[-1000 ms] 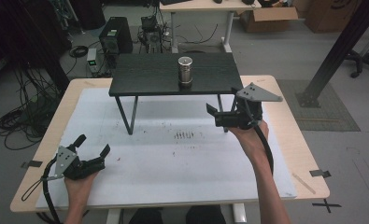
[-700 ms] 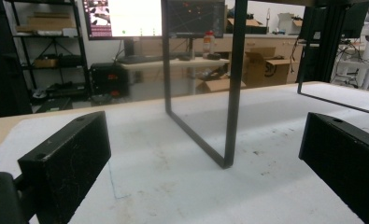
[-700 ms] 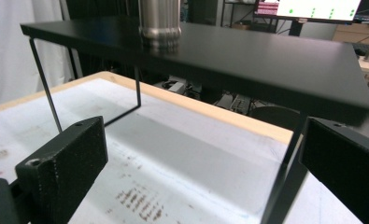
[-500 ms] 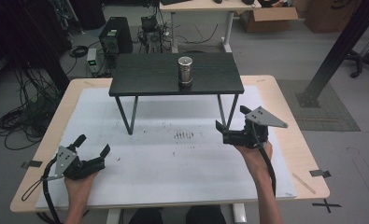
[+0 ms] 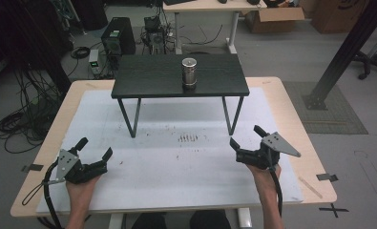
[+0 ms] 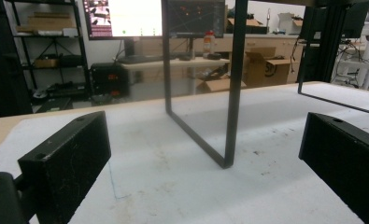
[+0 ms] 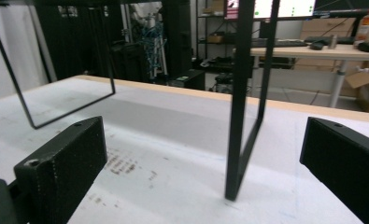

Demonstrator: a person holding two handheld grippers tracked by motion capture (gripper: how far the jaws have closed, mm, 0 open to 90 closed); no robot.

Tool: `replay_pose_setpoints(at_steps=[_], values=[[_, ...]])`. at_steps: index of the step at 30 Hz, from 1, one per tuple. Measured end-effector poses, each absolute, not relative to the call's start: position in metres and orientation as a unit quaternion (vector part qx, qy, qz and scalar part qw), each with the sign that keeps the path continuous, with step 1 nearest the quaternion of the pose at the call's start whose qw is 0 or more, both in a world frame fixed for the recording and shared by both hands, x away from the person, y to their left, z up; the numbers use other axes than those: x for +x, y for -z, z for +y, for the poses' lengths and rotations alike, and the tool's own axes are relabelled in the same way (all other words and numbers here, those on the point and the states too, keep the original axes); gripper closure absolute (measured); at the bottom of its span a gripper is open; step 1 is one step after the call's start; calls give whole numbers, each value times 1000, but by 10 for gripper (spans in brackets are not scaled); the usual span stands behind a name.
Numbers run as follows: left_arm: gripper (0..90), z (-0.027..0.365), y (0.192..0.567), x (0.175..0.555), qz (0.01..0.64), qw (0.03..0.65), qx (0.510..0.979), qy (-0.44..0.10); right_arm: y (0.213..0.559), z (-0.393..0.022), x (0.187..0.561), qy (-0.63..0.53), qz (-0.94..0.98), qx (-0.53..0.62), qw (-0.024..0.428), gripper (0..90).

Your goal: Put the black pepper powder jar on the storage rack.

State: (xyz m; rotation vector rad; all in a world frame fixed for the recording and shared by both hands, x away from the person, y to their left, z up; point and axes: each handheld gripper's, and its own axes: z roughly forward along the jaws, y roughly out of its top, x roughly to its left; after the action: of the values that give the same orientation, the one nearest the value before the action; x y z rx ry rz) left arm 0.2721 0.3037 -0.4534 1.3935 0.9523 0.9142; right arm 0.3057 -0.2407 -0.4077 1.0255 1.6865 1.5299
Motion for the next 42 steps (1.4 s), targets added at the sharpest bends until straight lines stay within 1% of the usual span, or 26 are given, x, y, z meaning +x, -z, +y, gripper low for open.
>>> replay_pose_setpoints(at_steps=[8, 15, 20, 29, 35, 42], values=[[26, 304, 453, 272, 406, 574, 594, -390, 433, -248, 294, -581, 627, 381, 352, 3], [25, 304, 453, 272, 406, 574, 595, -390, 446, -252, 284, -593, 602, 378, 379, 3], [25, 304, 453, 272, 406, 574, 595, -390, 455, -254, 280, -599, 591, 381, 382, 2], [26, 304, 453, 272, 406, 574, 594, -390, 456, -253, 277, -603, 584, 371, 397, 3], [26, 304, 453, 272, 406, 574, 594, -390, 455, -253, 279, -600, 595, 371, 385, 1], [26, 304, 453, 272, 406, 574, 595, -390, 456, -253, 279, -601, 593, 370, 387, 1]])
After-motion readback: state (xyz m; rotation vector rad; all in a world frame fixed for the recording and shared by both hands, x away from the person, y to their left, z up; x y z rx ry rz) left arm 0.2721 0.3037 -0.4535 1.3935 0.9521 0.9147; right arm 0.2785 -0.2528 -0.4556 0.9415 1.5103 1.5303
